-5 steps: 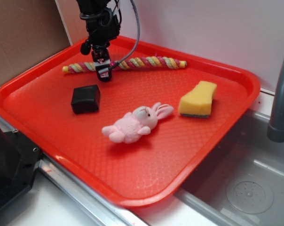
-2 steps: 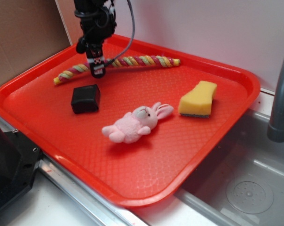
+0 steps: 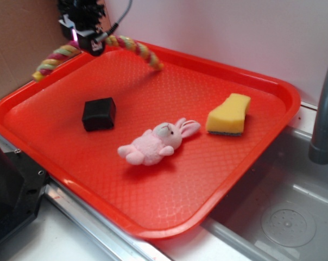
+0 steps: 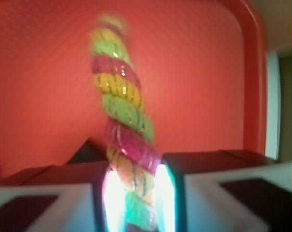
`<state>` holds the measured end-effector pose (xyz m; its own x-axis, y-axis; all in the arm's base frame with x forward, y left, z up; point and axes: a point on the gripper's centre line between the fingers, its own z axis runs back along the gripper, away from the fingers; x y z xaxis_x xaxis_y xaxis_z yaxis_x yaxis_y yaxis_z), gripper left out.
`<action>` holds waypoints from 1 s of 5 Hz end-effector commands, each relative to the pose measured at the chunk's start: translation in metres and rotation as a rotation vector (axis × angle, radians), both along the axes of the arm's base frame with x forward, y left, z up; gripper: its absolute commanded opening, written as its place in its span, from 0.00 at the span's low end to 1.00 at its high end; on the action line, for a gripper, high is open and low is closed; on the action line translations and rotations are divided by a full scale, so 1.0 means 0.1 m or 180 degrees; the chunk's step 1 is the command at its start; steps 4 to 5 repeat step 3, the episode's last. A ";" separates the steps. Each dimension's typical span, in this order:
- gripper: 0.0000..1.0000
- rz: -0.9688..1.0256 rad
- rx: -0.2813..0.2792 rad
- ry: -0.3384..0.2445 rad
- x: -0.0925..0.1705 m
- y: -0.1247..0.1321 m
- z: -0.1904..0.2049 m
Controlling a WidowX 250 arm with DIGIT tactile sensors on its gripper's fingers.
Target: Grab the multicolored rope.
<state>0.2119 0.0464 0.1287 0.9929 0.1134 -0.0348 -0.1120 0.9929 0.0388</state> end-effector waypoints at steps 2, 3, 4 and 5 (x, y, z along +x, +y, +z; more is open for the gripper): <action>0.00 0.0278 -0.0165 -0.0222 -0.28 -0.64 0.57; 0.00 0.0180 -0.0128 -0.0295 -0.24 -0.68 0.54; 0.00 0.0180 -0.0128 -0.0295 -0.24 -0.68 0.54; 0.00 0.0180 -0.0128 -0.0295 -0.24 -0.68 0.54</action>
